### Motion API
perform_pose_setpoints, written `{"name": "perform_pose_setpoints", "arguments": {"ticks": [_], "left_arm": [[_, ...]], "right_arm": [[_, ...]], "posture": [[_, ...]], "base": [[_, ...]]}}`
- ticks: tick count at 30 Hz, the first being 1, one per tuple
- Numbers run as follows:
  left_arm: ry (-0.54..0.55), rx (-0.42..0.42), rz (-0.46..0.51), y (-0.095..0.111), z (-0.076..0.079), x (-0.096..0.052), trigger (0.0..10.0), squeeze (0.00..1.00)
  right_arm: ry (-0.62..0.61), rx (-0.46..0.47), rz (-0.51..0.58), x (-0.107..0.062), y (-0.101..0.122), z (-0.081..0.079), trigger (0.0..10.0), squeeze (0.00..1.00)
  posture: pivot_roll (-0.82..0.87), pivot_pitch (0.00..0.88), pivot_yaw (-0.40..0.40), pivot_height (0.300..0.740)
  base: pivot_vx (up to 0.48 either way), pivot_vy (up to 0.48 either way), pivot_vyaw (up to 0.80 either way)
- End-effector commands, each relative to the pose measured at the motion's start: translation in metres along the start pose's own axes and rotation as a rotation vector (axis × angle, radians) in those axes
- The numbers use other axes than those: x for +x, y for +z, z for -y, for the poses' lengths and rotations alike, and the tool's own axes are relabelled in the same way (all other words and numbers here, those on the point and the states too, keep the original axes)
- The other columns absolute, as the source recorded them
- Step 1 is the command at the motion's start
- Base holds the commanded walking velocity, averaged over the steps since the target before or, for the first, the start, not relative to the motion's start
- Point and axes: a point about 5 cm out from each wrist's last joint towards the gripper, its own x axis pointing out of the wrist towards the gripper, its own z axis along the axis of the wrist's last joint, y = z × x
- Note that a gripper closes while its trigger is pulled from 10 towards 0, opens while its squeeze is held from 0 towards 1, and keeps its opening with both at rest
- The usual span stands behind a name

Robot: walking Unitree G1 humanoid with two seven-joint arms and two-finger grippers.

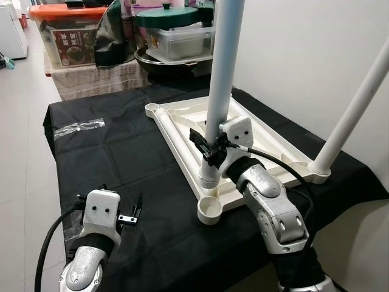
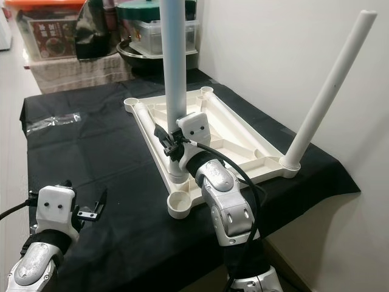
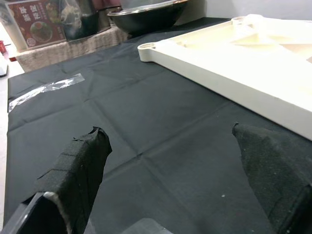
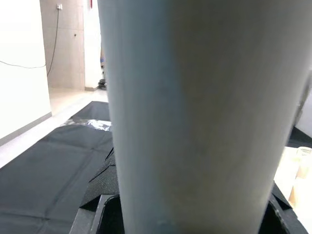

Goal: Building children table

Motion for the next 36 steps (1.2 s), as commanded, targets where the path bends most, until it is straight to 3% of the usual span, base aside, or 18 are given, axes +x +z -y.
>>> {"name": "perform_pose_setpoints", "arguments": {"ticks": [1, 13, 29, 36], "left_arm": [[-0.004, 0.009, -0.031, -0.005, 0.001, -0.001, 10.0, 0.00], [0.000, 0.036, -0.046, -0.007, 0.002, -0.002, 10.0, 0.00], [0.057, 0.018, -0.061, -0.010, -0.004, -0.002, 10.0, 0.00], [0.085, 0.020, -0.072, -0.012, -0.006, -0.003, 10.0, 0.00]], "right_arm": [[0.031, 0.010, 0.002, 0.005, 0.001, -0.005, 10.0, 0.00], [0.093, 0.019, 0.006, 0.009, 0.002, -0.018, 10.0, 0.00], [0.135, 0.008, -0.021, 0.011, -0.002, -0.017, 10.0, 0.00], [0.168, -0.018, -0.043, 0.012, -0.007, -0.018, 10.0, 0.00]], "posture": [[0.07, 0.000, -0.088, 0.740], [0.08, 0.000, -0.087, 0.740], [0.08, 0.000, -0.091, 0.740], [0.08, 0.000, -0.092, 0.740]], "base": [[0.000, 0.000, 0.00], [0.000, -0.472, 0.00], [0.000, 0.000, 0.19], [0.000, 0.000, 0.80]]}}
